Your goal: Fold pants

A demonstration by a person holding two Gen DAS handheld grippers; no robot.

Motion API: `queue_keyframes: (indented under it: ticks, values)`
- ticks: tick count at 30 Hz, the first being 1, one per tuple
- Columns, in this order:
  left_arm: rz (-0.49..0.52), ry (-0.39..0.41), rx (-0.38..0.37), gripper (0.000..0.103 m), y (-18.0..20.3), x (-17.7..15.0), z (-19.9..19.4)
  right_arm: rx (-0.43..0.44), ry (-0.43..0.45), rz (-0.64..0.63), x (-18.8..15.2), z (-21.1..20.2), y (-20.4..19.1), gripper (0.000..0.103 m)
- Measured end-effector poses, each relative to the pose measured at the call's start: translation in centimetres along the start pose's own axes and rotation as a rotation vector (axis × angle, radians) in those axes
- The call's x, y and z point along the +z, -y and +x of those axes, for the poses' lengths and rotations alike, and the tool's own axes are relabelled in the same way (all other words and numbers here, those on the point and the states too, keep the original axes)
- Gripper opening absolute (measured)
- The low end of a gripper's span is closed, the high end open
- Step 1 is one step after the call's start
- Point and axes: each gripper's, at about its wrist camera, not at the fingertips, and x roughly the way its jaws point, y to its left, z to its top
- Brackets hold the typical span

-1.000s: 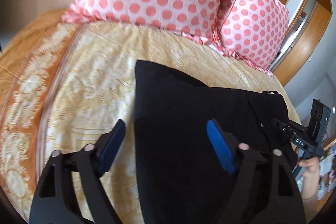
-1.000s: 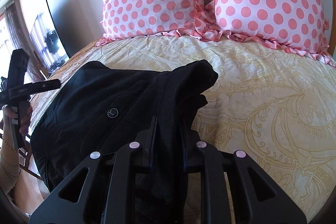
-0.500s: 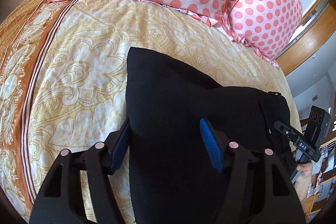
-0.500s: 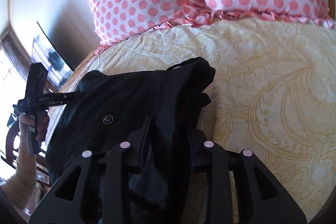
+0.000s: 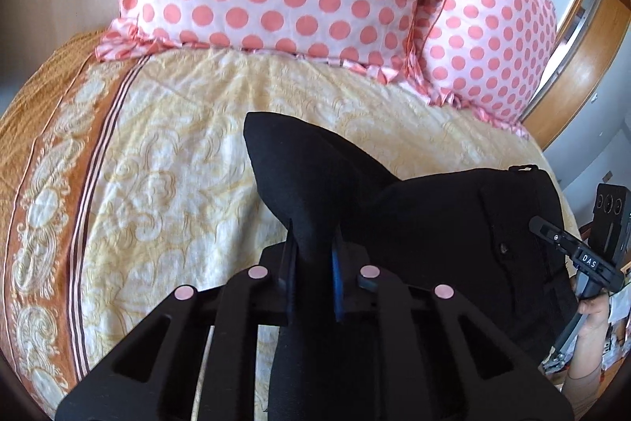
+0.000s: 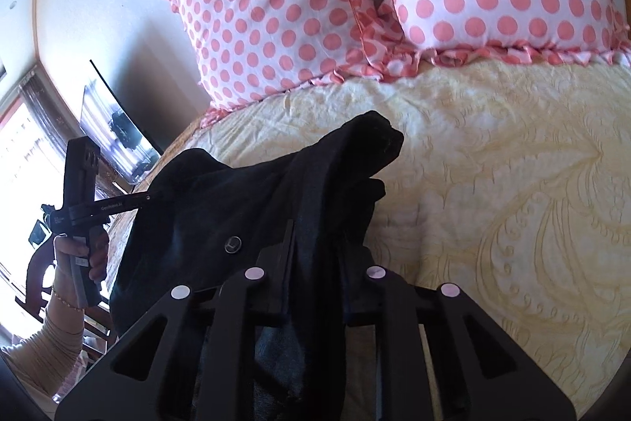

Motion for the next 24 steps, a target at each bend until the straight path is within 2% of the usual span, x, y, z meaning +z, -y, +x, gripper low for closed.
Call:
queue_keyframes:
  ticks: [3, 9, 11, 13, 14, 16, 17, 18, 19, 21, 22, 24]
  values:
    - [-0.008, 0.038, 0.005, 0.009, 0.0, 2.2, 0.3, -0.024, 0.019, -0.012, 2.1, 1.3, 0.2, 0.017]
    - [-0.026, 0.112, 0.049, 0.008, -0.1, 6.8, 2.5, -0.098, 0.039, -0.045, 6.3, 4.8, 0.7, 0.017]
    - [-0.025, 0.100, 0.084, 0.008, -0.5, 7.4, 3.9, -0.149, 0.014, -0.076, 6.9, 6.3, 0.8, 0.017]
    - [-0.026, 0.049, 0.117, 0.010, -1.2, 7.4, 6.0, -0.197, -0.046, -0.063, 6.7, 7.6, 1.4, 0.017]
    - [-0.026, 0.032, 0.123, 0.016, -1.4, 7.1, 6.7, -0.223, -0.075, -0.055, 6.4, 8.2, 1.7, 0.017]
    - [-0.026, 0.015, 0.152, 0.027, -1.7, 6.6, 7.7, -0.247, -0.077, -0.065, 6.2, 8.4, 1.8, 0.020]
    - [-0.029, 0.004, 0.168, 0.039, -1.8, 6.4, 8.1, -0.271, -0.077, -0.073, 6.2, 8.5, 1.7, 0.026]
    - [-0.036, -0.001, 0.183, 0.045, -2.0, 6.3, 8.3, -0.312, -0.077, -0.079, 6.2, 8.5, 1.5, 0.041]
    - [-0.041, 0.002, 0.188, 0.049, -2.2, 6.2, 8.3, -0.350, -0.077, -0.084, 6.2, 8.4, 1.5, 0.047]
    - [-0.058, 0.025, 0.195, 0.058, -2.6, 6.1, 7.4, -0.402, -0.062, -0.088, 6.1, 7.6, 1.5, 0.060]
    - [-0.063, 0.053, 0.216, 0.058, -2.6, 5.9, 6.4, -0.431, -0.034, -0.079, 6.0, 6.5, 1.6, 0.060]
    - [-0.044, 0.136, 0.262, 0.066, -2.2, 5.3, 3.1, -0.498, 0.048, -0.065, 5.7, 4.0, 1.4, 0.061]
